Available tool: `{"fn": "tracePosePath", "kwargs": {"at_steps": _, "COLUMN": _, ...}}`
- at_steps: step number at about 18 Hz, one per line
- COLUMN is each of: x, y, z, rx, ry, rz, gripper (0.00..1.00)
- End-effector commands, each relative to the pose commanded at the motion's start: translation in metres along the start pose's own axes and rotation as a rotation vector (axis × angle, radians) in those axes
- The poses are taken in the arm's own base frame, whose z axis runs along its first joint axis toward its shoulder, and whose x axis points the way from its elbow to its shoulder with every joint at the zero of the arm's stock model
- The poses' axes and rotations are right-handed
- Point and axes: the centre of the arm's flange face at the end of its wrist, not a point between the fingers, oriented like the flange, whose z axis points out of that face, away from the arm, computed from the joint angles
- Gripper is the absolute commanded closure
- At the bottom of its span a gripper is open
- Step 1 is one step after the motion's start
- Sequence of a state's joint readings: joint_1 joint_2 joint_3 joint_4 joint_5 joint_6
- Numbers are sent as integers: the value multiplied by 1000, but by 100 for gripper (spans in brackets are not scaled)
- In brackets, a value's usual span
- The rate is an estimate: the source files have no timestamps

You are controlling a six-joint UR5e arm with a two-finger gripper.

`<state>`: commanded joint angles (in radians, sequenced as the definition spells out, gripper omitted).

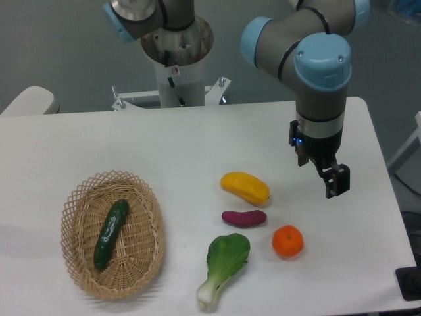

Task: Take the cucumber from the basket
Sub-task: 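Move the open gripper over the wicker basket toward the cucumber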

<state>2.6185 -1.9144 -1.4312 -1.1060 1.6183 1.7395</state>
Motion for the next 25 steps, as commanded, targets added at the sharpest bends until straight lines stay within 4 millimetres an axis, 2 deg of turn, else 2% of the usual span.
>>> {"fn": "tracePosePath", "kwargs": {"at_steps": 4, "x": 2, "y": -19, "z": -6, "rx": 7, "ry": -4, "rz": 14, "gripper": 0}}
{"fn": "tracePosePath", "kwargs": {"at_steps": 7, "x": 11, "y": -58, "z": -9, "rx": 23, "ry": 4, "rz": -11, "gripper": 0}}
{"fn": "tracePosePath", "kwargs": {"at_steps": 9, "x": 24, "y": -93, "z": -7, "rx": 37, "ry": 20, "rz": -56, "gripper": 0}}
{"fn": "tracePosePath", "kwargs": {"at_steps": 10, "x": 34, "y": -108, "z": -12, "rx": 42, "ry": 23, "rz": -119, "gripper": 0}}
{"fn": "tracePosePath", "kwargs": {"at_steps": 12, "x": 52, "y": -155, "z": -18, "rx": 60, "ry": 31, "rz": -278, "gripper": 0}}
{"fn": "tracePosePath", "kwargs": {"at_steps": 16, "x": 81, "y": -229, "z": -27, "rx": 68, "ry": 56, "rz": -650, "gripper": 0}}
{"fn": "tracePosePath", "kwargs": {"at_steps": 19, "x": 109, "y": -261, "z": -16, "rx": 49, "ry": 99, "rz": -790, "gripper": 0}}
{"fn": "tracePosePath", "kwargs": {"at_steps": 21, "x": 130, "y": -280, "z": 4, "rx": 25, "ry": 144, "rz": -845, "gripper": 0}}
{"fn": "tracePosePath", "kwargs": {"at_steps": 25, "x": 140, "y": -316, "z": 28, "rx": 63, "ry": 185, "rz": -888, "gripper": 0}}
